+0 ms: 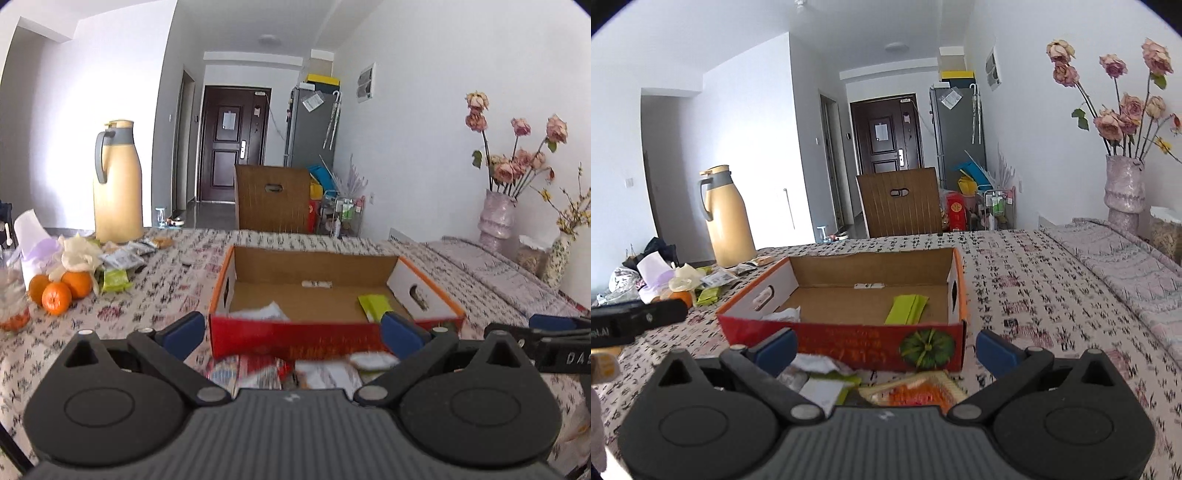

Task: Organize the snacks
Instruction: 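Withdraw both grippers from the box back toward the snack pile, then grasp the orange stick-snack bag with the right gripper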

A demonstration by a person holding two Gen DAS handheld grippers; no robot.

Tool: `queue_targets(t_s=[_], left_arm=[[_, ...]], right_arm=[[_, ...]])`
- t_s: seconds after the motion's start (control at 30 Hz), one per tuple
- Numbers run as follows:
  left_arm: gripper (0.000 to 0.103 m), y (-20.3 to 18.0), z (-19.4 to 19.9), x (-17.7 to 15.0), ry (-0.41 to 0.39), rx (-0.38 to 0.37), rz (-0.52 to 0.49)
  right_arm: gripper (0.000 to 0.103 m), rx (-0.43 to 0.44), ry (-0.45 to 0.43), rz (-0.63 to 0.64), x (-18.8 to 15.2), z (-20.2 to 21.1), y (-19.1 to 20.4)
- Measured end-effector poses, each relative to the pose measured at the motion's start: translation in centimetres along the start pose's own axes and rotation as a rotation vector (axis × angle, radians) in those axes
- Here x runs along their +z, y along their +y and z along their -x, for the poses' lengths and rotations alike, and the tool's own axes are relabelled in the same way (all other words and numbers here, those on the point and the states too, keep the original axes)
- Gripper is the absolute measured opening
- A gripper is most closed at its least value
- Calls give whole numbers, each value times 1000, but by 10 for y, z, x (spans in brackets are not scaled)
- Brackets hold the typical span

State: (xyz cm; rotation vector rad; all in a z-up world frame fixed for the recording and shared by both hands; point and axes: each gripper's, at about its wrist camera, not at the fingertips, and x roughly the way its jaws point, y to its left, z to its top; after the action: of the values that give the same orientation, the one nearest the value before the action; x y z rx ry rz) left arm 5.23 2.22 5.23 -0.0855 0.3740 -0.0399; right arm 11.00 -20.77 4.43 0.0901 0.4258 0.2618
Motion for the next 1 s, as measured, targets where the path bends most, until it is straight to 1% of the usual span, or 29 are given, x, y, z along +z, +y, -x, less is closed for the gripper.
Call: queue_targets(t_s=[0.13,0.23,0.37,0.43,0.6,0.7,0.77,0.83,1.0], left_arm=[[103,4,6,-23,7,7,29],[103,9,9,-37,28,11,61],[103,10,11,-50,58,27,59],[103,9,10,-53,67,29,59],[103,9,9,-54,76,22,58],[103,9,8,-55,83,22,59],[103,7,7,-55,87,24,60],[103,8,6,-55,88,24,63],[103,8,5,-55,94,26,68]], right_arm=[[103,-4,-1,3,-17,11,1],[103,-12,3,-8,-33,15,2],[103,-9,19,-46,-53,19,0],[103,-17,26,-42,-59,19,1],[103,-35,1,-12,-61,21,2],[103,-66,11,18,-54,16,-1],[103,-79,43,52,-47,9,-4],[103,-89,96,83,-40,-3,-9],[103,-80,272,106,-29,-45,-25]])
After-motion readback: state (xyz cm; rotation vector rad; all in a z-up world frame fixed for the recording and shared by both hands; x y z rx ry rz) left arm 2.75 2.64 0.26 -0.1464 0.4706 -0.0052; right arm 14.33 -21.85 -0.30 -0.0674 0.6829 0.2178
